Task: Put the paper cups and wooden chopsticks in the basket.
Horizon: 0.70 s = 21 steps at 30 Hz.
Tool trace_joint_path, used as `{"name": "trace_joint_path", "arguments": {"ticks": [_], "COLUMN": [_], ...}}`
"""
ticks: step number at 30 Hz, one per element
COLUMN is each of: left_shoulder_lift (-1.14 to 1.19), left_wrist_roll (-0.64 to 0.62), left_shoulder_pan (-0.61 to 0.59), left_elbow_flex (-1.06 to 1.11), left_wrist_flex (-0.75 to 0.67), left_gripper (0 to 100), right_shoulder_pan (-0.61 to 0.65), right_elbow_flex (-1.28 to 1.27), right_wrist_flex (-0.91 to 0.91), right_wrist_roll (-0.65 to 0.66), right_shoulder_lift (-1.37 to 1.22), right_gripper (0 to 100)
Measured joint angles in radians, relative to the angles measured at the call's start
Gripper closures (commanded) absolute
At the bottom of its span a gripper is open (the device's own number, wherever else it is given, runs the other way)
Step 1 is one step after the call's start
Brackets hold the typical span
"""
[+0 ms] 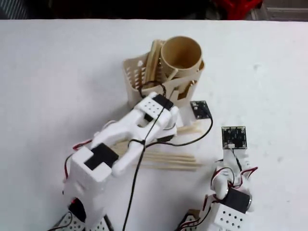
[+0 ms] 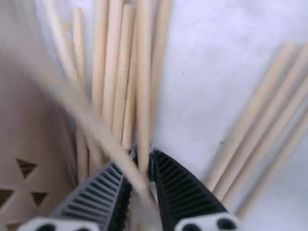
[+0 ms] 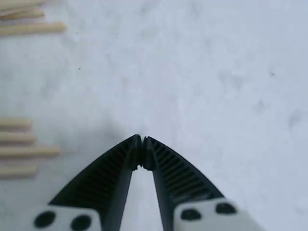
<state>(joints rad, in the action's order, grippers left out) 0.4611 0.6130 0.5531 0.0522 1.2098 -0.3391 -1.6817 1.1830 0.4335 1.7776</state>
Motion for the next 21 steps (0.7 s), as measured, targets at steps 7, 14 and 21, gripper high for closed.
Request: {"name": "trace_joint_path", "arguments": {"ticks": [7,14,21], "left_shoulder_lift": [-0.157,-0.284,-0.285], "left_wrist_roll": [0.0,0.0,0.0], "left_shoulder_pan": [-0.003,-0.005,-0.006], "left_elbow_flex": [0.058,0.167,0.264], "left_wrist_flex": [0.038,0.04,-0.049], "left_gripper": [98,97,91], "right_shoulder_pan": [0.0,0.0,0.0], "right_elbow_flex": [0.0,0.0,0.0], "right_wrist_flex": [0.0,0.0,0.0], "right_wrist_roll": [0.0,0.0,0.0], "right_shoulder_lift": [0.0,0.0,0.0], "right_gripper": [98.1,98.1,98.1]}}
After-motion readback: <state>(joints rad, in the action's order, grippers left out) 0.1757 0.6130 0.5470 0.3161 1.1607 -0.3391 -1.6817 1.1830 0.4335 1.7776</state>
